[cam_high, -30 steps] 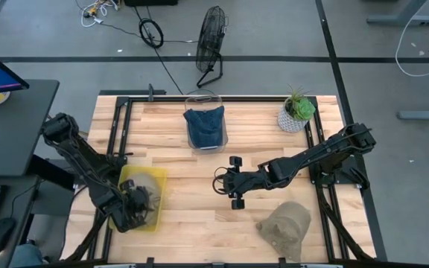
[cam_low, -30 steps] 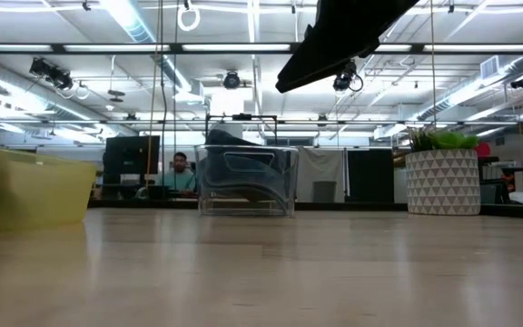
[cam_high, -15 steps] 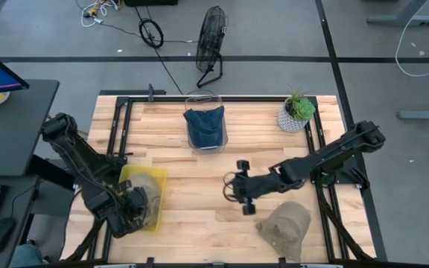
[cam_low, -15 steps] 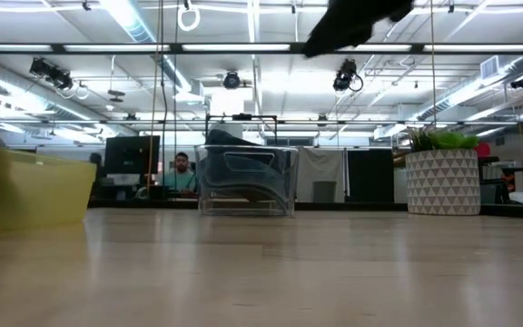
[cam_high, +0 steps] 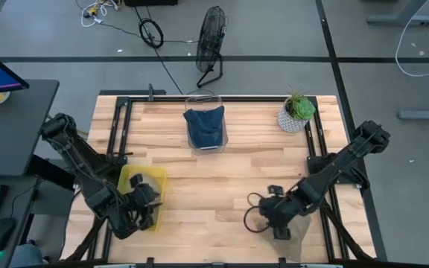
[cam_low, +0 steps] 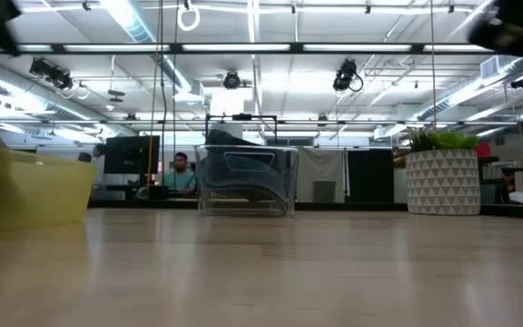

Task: Pick & Place hat
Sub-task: Put the brown cap into the yellow bin

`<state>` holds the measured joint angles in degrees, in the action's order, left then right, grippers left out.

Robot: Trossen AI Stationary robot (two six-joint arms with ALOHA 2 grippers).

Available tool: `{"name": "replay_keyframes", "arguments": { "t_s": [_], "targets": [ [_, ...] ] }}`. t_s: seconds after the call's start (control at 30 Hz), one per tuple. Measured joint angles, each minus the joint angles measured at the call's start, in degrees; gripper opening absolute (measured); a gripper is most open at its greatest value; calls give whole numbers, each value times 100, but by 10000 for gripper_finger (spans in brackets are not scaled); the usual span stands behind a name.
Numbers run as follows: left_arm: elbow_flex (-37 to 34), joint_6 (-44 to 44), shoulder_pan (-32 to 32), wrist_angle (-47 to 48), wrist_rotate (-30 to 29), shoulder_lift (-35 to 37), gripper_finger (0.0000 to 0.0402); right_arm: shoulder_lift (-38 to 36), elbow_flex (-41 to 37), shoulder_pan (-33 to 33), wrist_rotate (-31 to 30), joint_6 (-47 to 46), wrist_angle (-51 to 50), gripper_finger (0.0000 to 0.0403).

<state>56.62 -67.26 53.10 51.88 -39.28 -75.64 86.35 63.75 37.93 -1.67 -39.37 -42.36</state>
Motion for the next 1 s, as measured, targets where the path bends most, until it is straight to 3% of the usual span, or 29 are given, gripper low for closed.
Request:
{"name": "replay_keyframes", "arguments": {
  "t_s": [0.13,0.37,0.67,1.0],
  "targets": [
    [2,842,-370,-695,-669,-9,159,0,0,274,238,-1095,-745,181],
    [2,2241,-1104,-2234,-704,-11,158,0,0,607,266,-2096,-1059,181],
    [2,3627,-1603,-3311,-356,-223,155,2,0,976,-386,-2335,-980,181],
    [0,4226,-1958,-4728,-56,-1601,138,70,-589,1153,-384,-2523,55,181]
  ]
}}
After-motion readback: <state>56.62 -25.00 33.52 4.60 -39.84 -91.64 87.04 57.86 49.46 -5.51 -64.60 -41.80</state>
